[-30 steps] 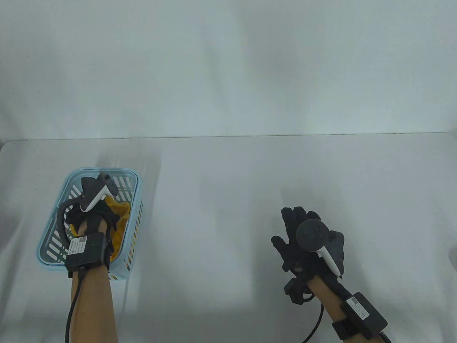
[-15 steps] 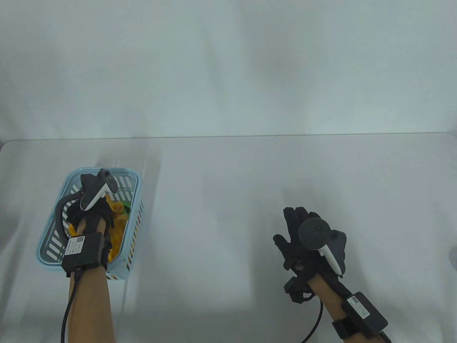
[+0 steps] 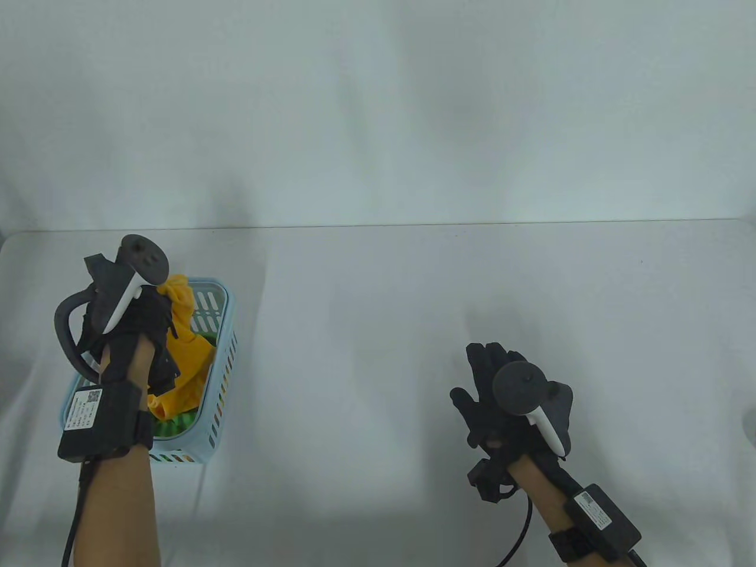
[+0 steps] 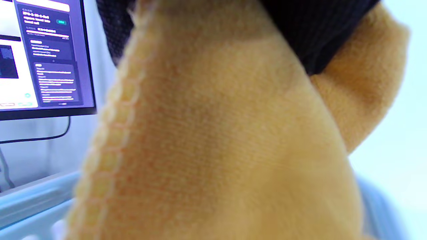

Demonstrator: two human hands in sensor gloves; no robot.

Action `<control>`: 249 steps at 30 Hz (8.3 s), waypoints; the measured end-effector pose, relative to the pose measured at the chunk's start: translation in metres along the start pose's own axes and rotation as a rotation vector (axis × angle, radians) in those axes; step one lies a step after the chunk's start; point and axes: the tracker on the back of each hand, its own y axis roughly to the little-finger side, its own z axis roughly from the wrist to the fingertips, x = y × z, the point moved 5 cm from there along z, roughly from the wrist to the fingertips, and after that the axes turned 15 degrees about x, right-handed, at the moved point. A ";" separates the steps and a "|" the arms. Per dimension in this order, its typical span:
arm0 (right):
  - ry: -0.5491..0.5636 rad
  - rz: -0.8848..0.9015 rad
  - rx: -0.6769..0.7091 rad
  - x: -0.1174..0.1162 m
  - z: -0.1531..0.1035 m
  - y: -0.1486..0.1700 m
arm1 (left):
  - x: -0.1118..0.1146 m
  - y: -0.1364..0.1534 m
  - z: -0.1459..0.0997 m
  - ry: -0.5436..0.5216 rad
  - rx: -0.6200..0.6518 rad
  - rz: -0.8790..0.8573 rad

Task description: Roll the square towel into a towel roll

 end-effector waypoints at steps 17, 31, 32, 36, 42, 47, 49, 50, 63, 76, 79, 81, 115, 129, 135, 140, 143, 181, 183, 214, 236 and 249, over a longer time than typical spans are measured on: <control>0.007 0.026 -0.020 0.000 -0.001 0.003 | -0.107 -0.084 -0.048 -0.282 0.366 -0.487; 0.027 0.053 -0.012 0.005 -0.002 0.002 | -0.051 -0.168 -0.078 -0.143 0.686 -0.616; 0.027 0.054 -0.012 0.005 -0.002 0.003 | -0.041 -0.171 -0.079 -0.133 0.692 -0.617; 0.034 0.063 -0.006 0.005 -0.002 0.001 | -0.009 -0.178 -0.081 -0.119 0.635 -0.573; 0.039 0.055 0.002 0.005 -0.002 0.000 | 0.020 -0.187 -0.079 -0.096 0.577 -0.428; 0.039 0.057 0.009 0.004 -0.002 -0.001 | 0.051 -0.187 -0.087 -0.050 0.600 -0.455; 0.036 0.059 0.014 0.003 -0.002 -0.003 | 0.067 -0.182 -0.090 -0.036 0.607 -0.516; 0.036 0.058 0.017 0.003 -0.002 -0.003 | 0.072 -0.180 -0.091 -0.030 0.609 -0.537; 0.022 0.122 0.175 -0.005 -0.003 -0.038 | 0.121 -0.178 -0.091 0.097 0.640 -0.604; -0.170 0.461 0.278 -0.041 0.005 -0.105 | 0.126 -0.201 -0.104 0.164 0.710 -0.764; -0.155 0.525 0.259 -0.040 0.012 -0.105 | 0.131 -0.197 -0.104 0.211 0.699 -0.917; -0.146 0.561 0.246 -0.041 0.015 -0.100 | 0.134 -0.194 -0.103 0.239 0.699 -0.988; -0.159 0.746 0.155 -0.041 0.017 -0.059 | 0.133 -0.187 -0.100 0.166 0.677 -0.714; -0.184 0.291 0.129 -0.039 -0.004 -0.076 | 0.125 -0.155 -0.089 0.097 0.552 -0.769; -0.451 0.082 0.045 -0.073 -0.014 -0.067 | 0.123 -0.151 -0.089 0.081 0.534 -0.764; -0.664 -0.256 0.102 -0.108 -0.027 -0.077 | 0.122 -0.149 -0.088 0.077 0.529 -0.759; -0.626 -0.377 0.105 -0.117 -0.028 -0.080 | 0.122 -0.148 -0.088 0.077 0.525 -0.757; 0.183 0.144 0.230 0.151 0.024 -0.156 | 0.182 -0.146 -0.073 0.291 0.437 -0.567; 0.205 0.134 0.230 0.162 0.027 -0.159 | 0.180 -0.145 -0.074 0.283 0.442 -0.548; 0.237 0.345 0.463 0.258 0.025 -0.220 | 0.148 -0.175 -0.092 0.146 0.595 -0.538; 0.155 0.259 0.462 0.220 0.039 -0.235 | 0.172 -0.210 -0.108 0.459 0.910 -0.759; 0.204 0.272 0.392 0.229 0.042 -0.217 | 0.173 -0.214 -0.110 0.515 0.932 -0.858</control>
